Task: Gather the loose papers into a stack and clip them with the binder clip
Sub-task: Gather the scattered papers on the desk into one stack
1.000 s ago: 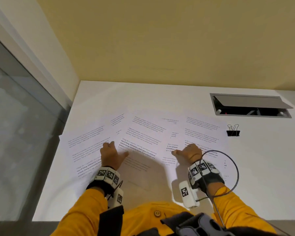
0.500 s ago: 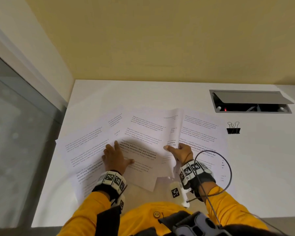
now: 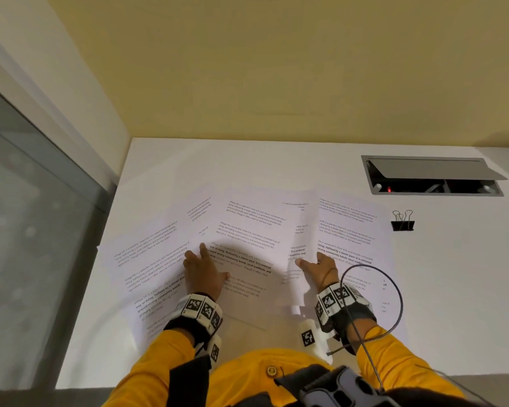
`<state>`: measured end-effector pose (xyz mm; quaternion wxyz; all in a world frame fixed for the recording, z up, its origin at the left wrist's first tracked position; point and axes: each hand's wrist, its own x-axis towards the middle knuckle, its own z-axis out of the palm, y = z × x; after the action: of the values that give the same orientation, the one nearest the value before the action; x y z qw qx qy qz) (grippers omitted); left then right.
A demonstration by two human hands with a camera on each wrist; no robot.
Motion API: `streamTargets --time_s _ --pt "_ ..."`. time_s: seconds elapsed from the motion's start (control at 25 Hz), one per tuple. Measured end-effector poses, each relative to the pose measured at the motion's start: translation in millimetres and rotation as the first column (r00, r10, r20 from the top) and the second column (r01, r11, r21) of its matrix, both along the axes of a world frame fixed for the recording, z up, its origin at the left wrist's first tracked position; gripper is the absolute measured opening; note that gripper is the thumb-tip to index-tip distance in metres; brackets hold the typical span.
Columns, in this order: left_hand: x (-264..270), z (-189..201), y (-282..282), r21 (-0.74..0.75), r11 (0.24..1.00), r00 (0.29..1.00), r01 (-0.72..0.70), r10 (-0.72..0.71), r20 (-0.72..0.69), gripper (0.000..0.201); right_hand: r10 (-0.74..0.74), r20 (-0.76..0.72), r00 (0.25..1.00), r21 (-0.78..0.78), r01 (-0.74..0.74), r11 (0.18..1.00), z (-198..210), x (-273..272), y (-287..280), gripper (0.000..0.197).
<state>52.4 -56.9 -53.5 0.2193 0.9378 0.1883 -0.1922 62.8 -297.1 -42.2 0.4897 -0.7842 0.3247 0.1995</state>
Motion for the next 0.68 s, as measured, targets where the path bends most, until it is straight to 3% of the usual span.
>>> streamTargets --time_s 0.16,0.2,0.28,0.4,0.56,0.68 --pt "6.4 2.3 3.1 0.013 1.000 1.000 -0.001 0.001 -0.025 0.087 -0.015 -0.033 0.999 0.022 0.016 1.000 -5.1 3.9 -3.4 0.055" --pt "8.2 3.3 2.9 -0.007 1.000 1.000 -0.006 0.006 -0.029 0.084 -0.029 -0.043 0.999 0.027 0.030 0.999 -8.2 4.2 -4.7 0.050" --pt "11.6 5.4 -0.6 -0.053 0.999 1.000 -0.001 0.000 -0.030 0.081 -0.062 -0.034 0.997 0.058 0.064 0.996 -6.1 2.0 1.5 0.021" --pt "13.3 8.2 -8.7 -0.082 0.996 0.999 0.034 -0.037 -0.033 0.079 -0.048 -0.002 0.999 0.113 0.048 0.992 -4.5 1.3 8.5 0.043" --pt "14.1 11.0 -10.0 -0.101 0.994 0.998 0.045 -0.049 -0.031 0.075 0.065 0.097 0.993 0.067 -0.071 0.995 -3.6 2.2 11.3 0.029" --pt "17.2 10.3 -1.2 -0.217 0.976 1.000 0.005 -0.006 -0.003 0.077 0.081 0.226 0.971 0.002 -0.084 0.996 -1.3 4.9 11.5 0.007"
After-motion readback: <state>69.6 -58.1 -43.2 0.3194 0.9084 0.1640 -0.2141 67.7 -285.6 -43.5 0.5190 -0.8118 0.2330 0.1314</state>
